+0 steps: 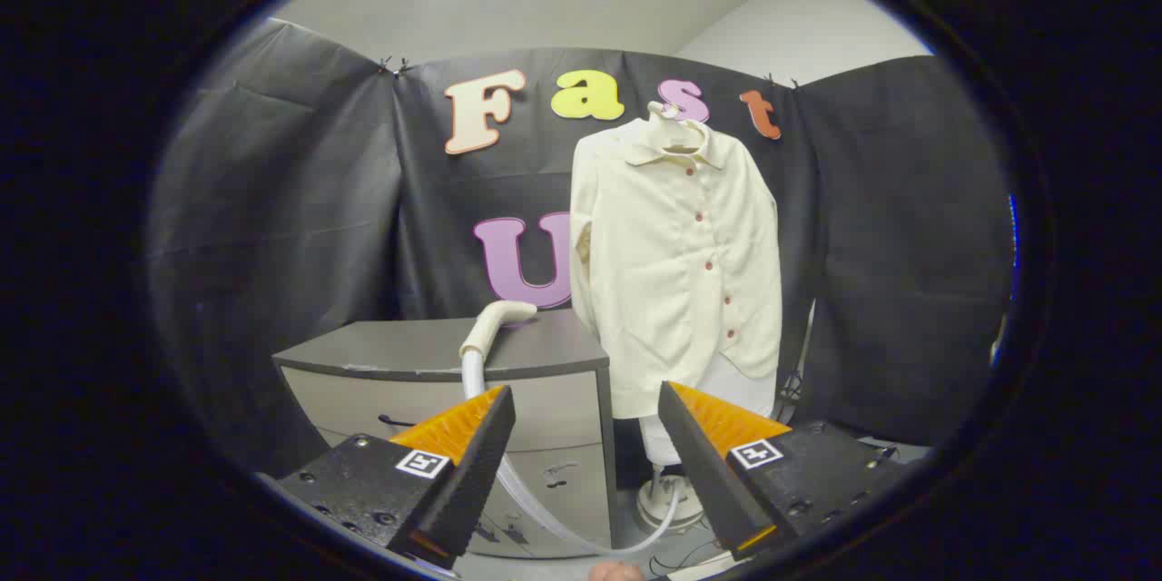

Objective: Iron the clothes twice with a garment steamer, once on the left side and once on the right side.

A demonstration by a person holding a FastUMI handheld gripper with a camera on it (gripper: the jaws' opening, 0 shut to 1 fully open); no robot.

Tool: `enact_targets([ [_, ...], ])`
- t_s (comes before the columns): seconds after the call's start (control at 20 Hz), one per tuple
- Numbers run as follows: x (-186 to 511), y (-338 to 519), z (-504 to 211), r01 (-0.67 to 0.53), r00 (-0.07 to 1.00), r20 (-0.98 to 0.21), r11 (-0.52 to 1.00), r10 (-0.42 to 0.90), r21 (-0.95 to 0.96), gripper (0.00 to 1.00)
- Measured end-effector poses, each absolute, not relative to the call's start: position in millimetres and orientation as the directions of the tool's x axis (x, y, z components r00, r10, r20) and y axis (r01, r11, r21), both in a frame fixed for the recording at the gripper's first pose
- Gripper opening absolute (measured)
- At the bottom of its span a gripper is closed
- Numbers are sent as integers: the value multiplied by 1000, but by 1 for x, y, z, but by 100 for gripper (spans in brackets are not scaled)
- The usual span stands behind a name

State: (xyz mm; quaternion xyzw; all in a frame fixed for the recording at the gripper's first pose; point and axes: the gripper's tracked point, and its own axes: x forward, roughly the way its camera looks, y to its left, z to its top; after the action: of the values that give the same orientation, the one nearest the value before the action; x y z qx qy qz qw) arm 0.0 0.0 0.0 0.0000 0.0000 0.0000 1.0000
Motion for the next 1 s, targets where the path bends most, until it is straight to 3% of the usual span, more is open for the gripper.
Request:
enact_targets([
  [0.45,13,-2,-2,-3,999,-33,1000,3,3,97],
  [1.0,57,39,-7,-96,991,-91,995,97,13,97],
])
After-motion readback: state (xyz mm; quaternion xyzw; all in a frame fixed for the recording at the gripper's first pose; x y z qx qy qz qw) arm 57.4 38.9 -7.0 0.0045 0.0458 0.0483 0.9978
